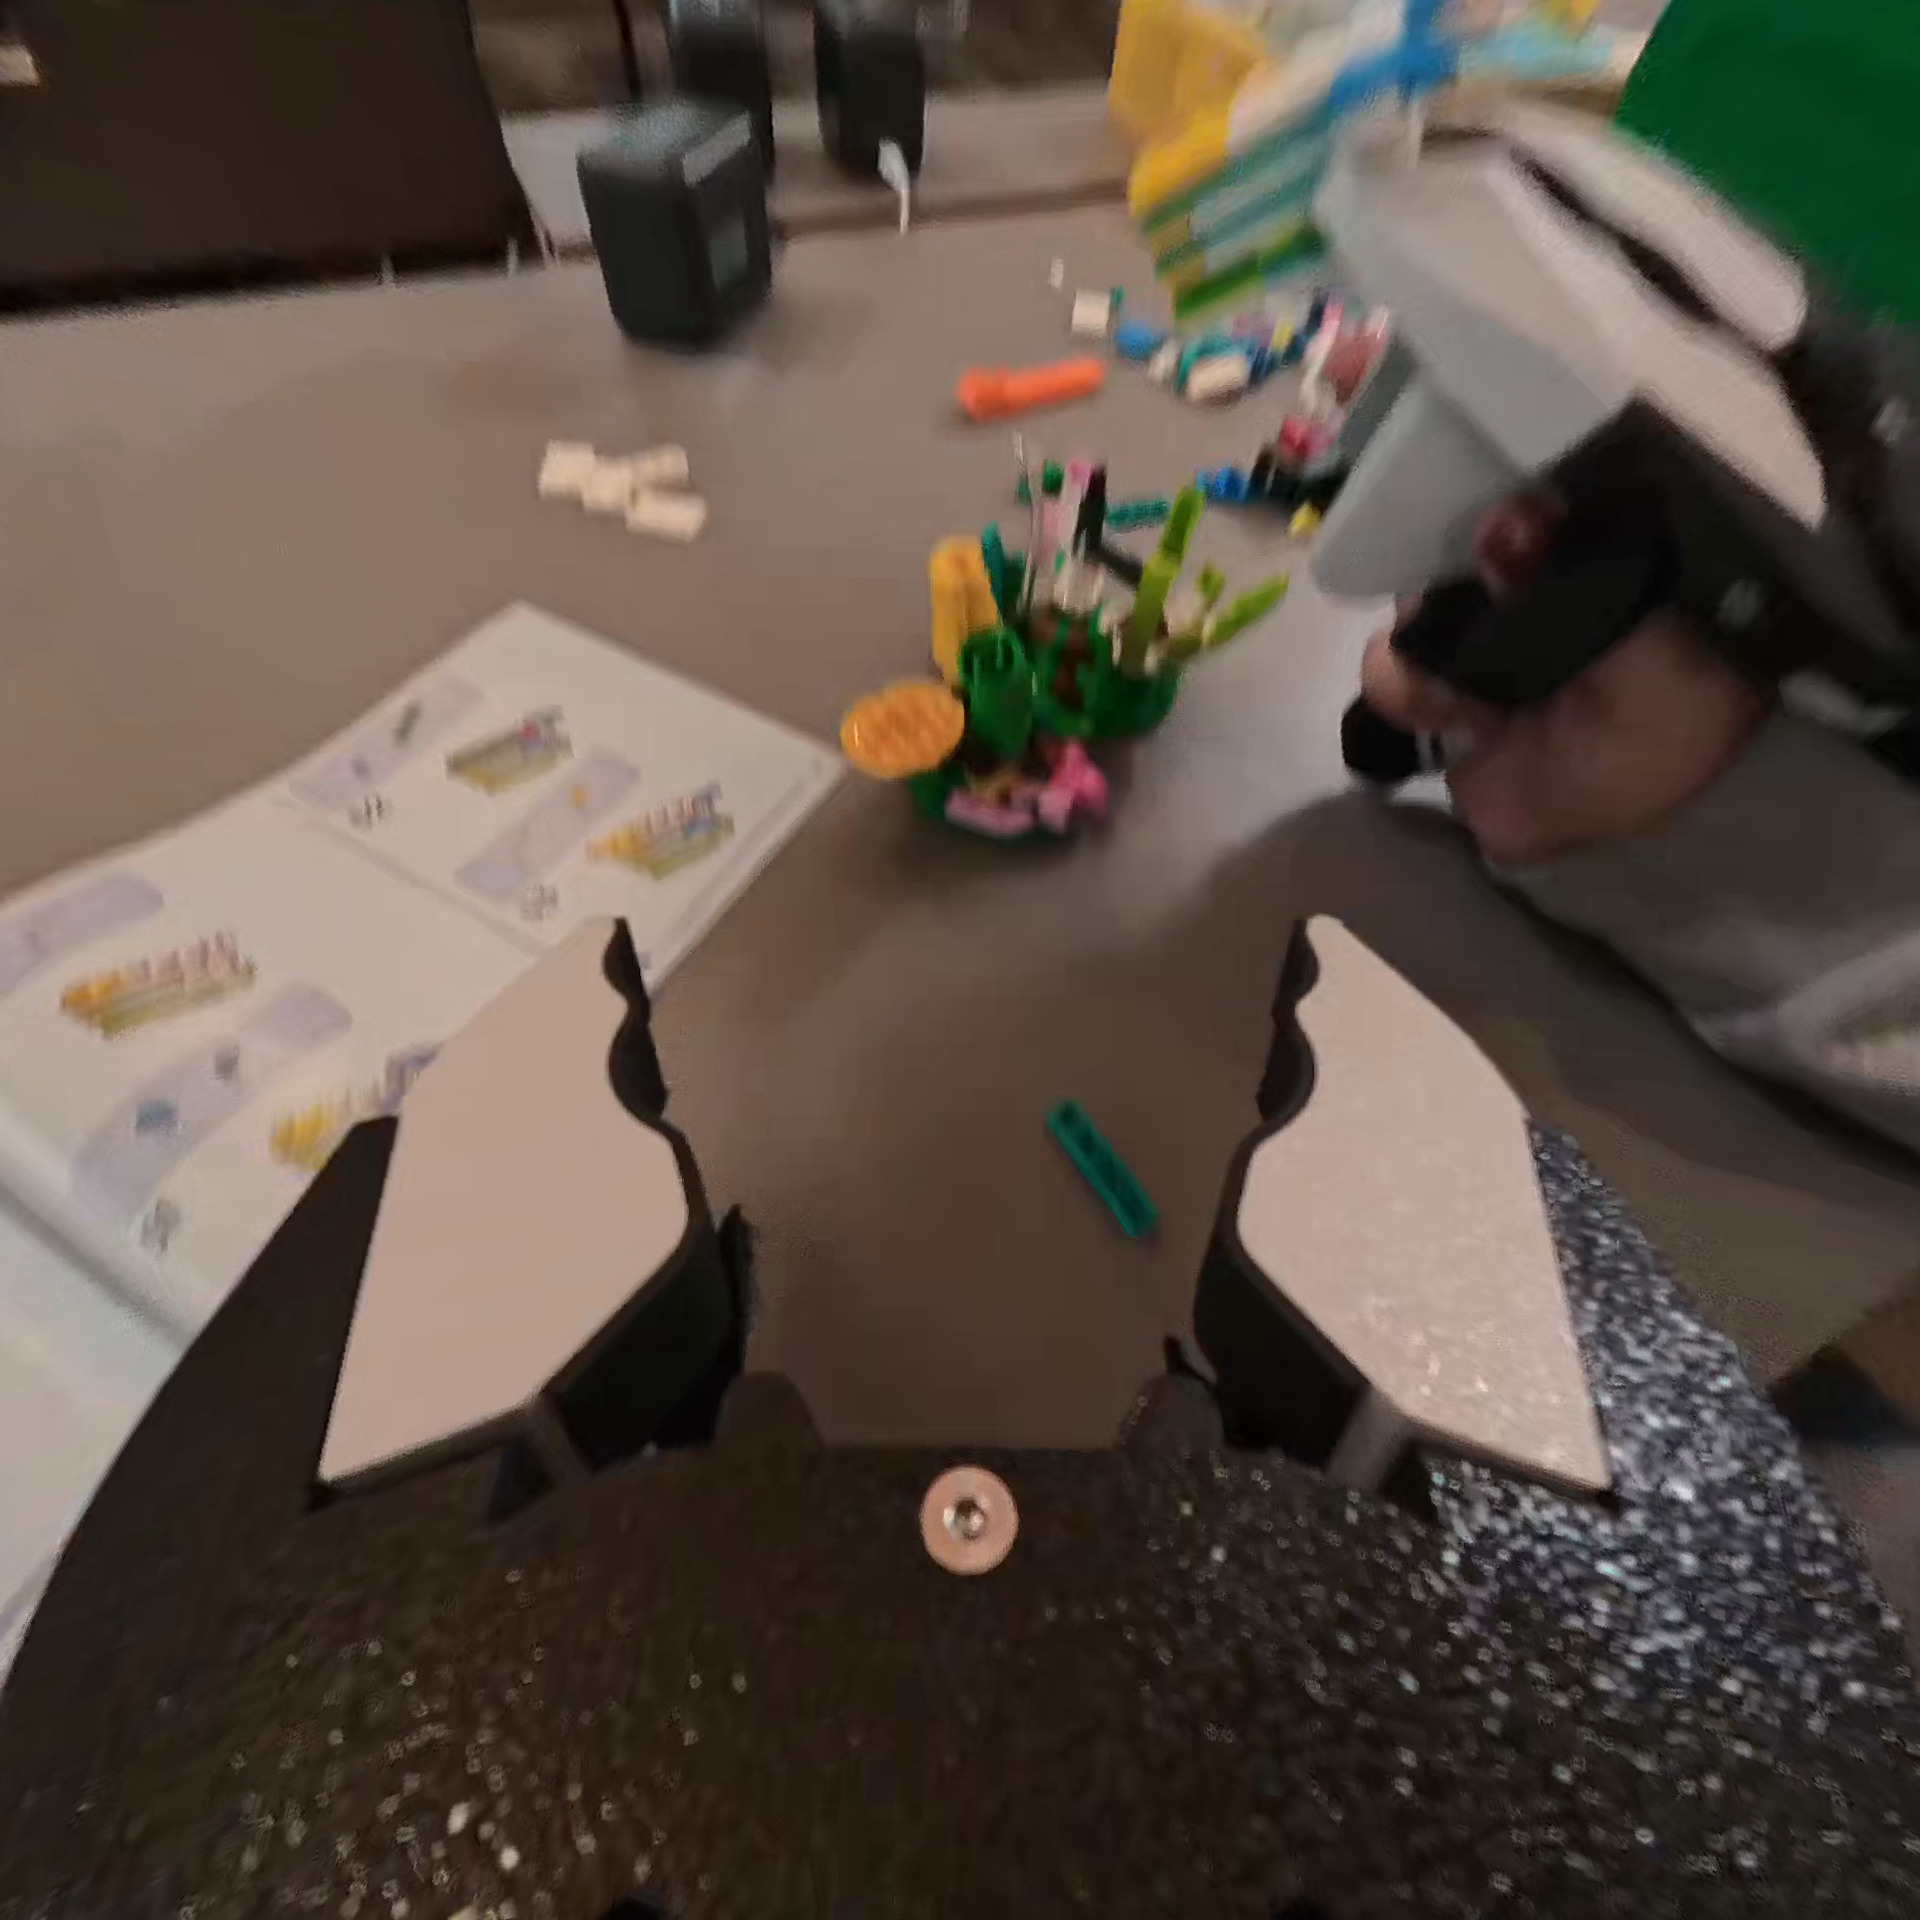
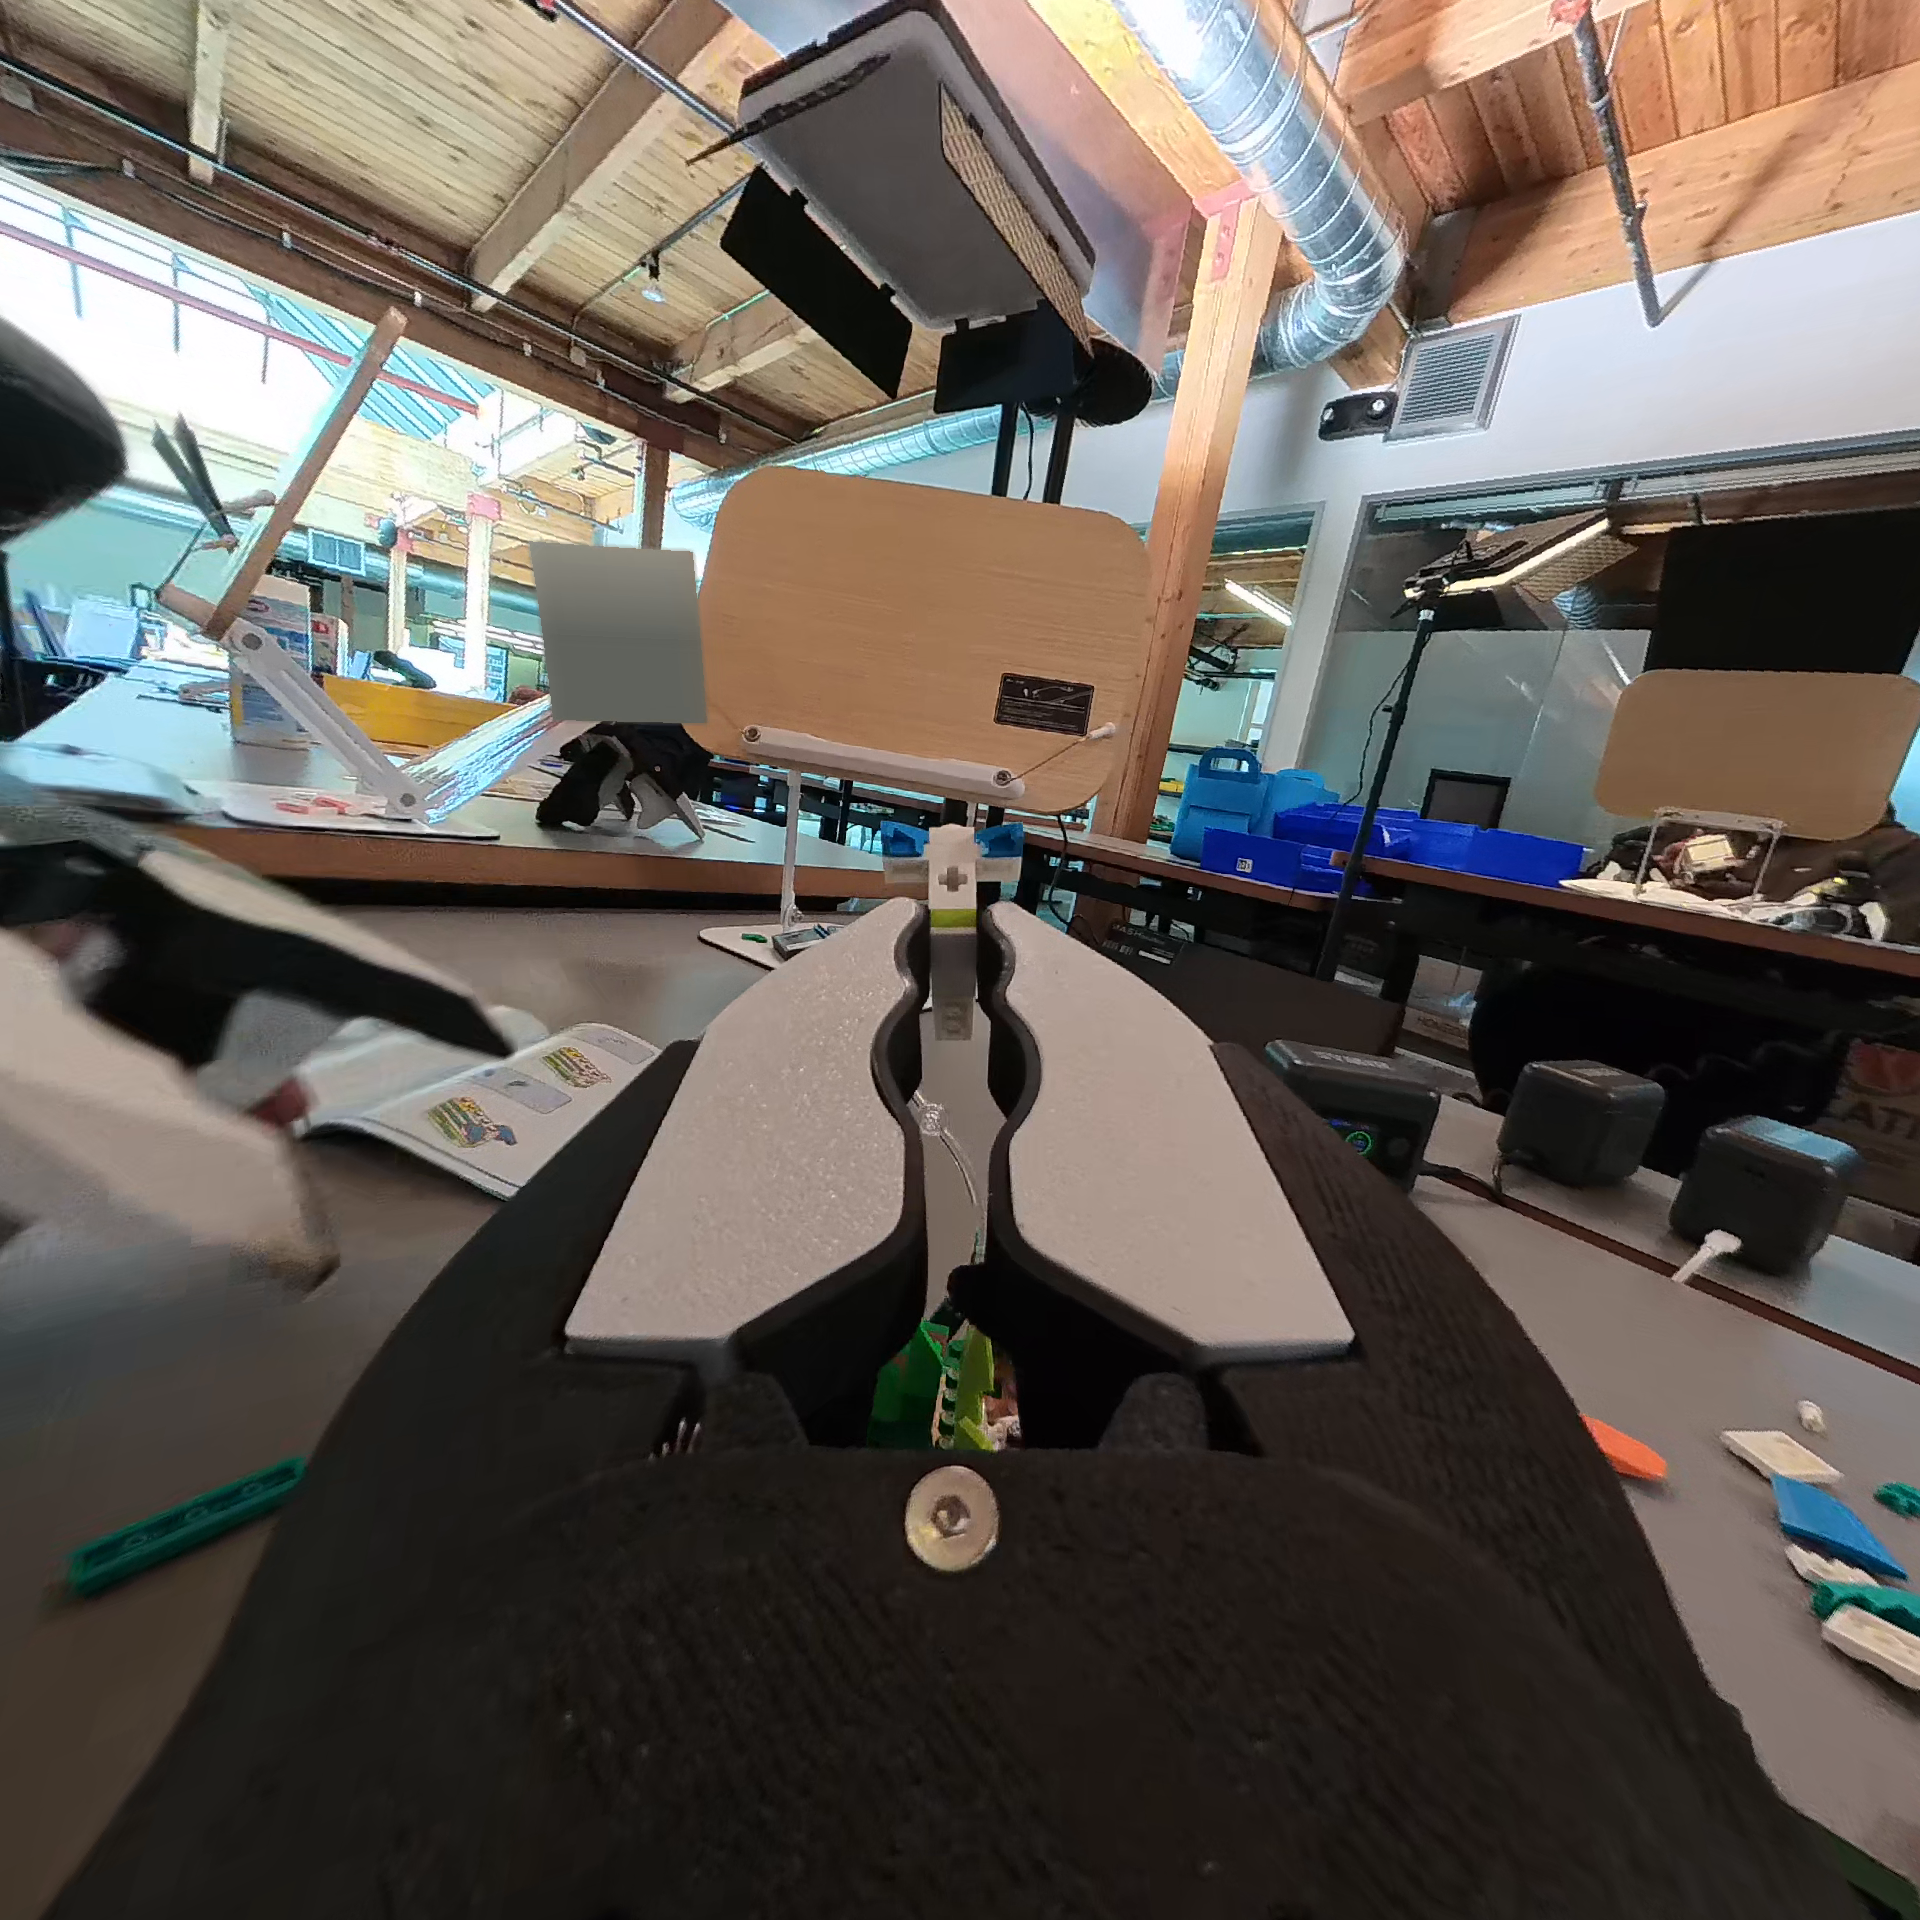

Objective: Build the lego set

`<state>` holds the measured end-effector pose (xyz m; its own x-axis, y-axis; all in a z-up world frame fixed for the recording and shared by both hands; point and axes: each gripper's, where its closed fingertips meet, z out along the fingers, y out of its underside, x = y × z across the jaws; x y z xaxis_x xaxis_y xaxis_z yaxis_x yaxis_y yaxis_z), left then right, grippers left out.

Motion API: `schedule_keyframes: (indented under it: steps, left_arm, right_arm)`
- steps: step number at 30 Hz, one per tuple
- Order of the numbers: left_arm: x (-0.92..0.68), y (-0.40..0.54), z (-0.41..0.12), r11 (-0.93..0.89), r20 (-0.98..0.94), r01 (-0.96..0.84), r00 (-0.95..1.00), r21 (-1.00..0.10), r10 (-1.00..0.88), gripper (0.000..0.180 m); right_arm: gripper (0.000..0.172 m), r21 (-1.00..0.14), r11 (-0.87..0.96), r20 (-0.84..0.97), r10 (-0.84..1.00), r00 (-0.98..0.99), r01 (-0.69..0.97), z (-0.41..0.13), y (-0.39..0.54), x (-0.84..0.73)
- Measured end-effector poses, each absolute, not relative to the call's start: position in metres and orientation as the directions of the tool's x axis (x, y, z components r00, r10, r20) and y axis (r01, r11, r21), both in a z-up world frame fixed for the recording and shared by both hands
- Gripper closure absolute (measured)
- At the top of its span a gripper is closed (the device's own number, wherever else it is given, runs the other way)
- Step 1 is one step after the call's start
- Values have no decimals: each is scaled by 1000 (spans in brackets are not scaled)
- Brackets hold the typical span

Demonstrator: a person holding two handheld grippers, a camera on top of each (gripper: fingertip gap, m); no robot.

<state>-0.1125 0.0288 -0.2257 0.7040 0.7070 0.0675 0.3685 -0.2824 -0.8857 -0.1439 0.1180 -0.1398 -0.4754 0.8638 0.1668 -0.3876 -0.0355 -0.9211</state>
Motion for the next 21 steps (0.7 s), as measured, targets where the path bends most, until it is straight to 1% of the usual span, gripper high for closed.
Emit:
schedule_keyframes:
  steps: [2,3,5,8,9,11,12,13,14,18,21]
  left_arm:
    - [-96,18,-240,-338,53,448,662,-827,748,69]
    - [-87,17,-245,-347,73,482,661,-805,747,80]
    - [-72,21,-247,-330,130,511,674,-794,728,104]
    - [-67,20,-260,-381,109,535,674,-754,730,115]
    - [-64,22,-264,-390,125,551,680,-738,723,118]
    - [-57,28,-270,-402,167,573,697,-714,697,130]
    - [-55,30,-271,-405,176,571,706,-714,686,141]
    - [-53,33,-270,-410,181,560,722,-720,668,156]
    - [-53,34,-269,-412,177,547,731,-729,659,168]
    - [-56,30,-268,-419,145,539,722,-731,677,150]
    - [-54,30,-275,-427,178,577,715,-696,676,144]
  right_arm:
    - [165,-921,-35,168,863,-477,-388,-140,117,-143]
    - [165,-921,-35,168,863,-477,-389,-139,117,-143]
    - [165,-919,-36,172,860,-481,-393,-139,115,-141]
    - [165,-917,-26,184,857,-482,-397,-139,113,-141]
    - [165,-916,-25,187,857,-481,-400,-139,113,-140]
    - [165,-915,-21,191,857,-478,-404,-138,113,-140]
    - [165,-914,-18,195,857,-477,-406,-138,113,-140]
    - [165,-913,-14,198,857,-475,-407,-138,113,-140]
    - [165,-912,-10,203,856,-475,-409,-139,113,-140]
    - [165,-912,-3,211,855,-475,-411,-139,112,-140]
    - [165,-913,-8,205,857,-473,-409,-139,113,-141]
